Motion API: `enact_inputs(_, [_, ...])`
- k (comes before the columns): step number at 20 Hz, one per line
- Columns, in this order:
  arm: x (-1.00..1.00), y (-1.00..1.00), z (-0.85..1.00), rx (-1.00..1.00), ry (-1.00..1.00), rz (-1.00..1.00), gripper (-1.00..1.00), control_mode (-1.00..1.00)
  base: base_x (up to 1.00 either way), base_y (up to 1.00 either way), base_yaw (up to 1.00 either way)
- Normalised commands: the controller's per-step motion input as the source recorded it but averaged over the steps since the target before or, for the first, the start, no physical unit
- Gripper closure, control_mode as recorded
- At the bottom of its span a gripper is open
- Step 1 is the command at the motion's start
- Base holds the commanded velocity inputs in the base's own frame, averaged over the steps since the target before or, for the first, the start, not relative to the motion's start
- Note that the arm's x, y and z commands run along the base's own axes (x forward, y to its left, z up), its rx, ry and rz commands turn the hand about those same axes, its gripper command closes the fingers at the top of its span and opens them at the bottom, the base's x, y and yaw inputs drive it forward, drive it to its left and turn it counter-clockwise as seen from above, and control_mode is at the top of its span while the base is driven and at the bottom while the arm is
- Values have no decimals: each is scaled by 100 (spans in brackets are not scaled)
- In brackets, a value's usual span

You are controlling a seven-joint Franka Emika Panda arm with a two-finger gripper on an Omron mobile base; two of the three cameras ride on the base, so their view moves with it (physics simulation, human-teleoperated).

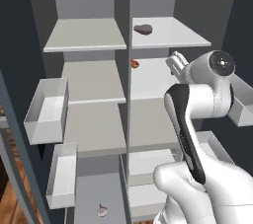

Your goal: Take the garlic and eggplant from the fridge shelf and place them in the freezer drawer to begin freezing them.

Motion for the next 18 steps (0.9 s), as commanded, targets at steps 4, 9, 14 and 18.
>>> enact_inputs(4, [-13, -12, 100, -4, -5, 0, -100, -100, 0, 0, 0])
enact_inputs(9, [-3, -9, 97, -18, 1, 5, -100, -100, 0, 0, 0])
enact_inputs(14, [0, -70, 19, -23, 3, 34, -100, -100, 0, 0, 0])
enact_inputs(18, [26, -60, -10, -29, 0, 60, -100, -100, 0, 0, 0])
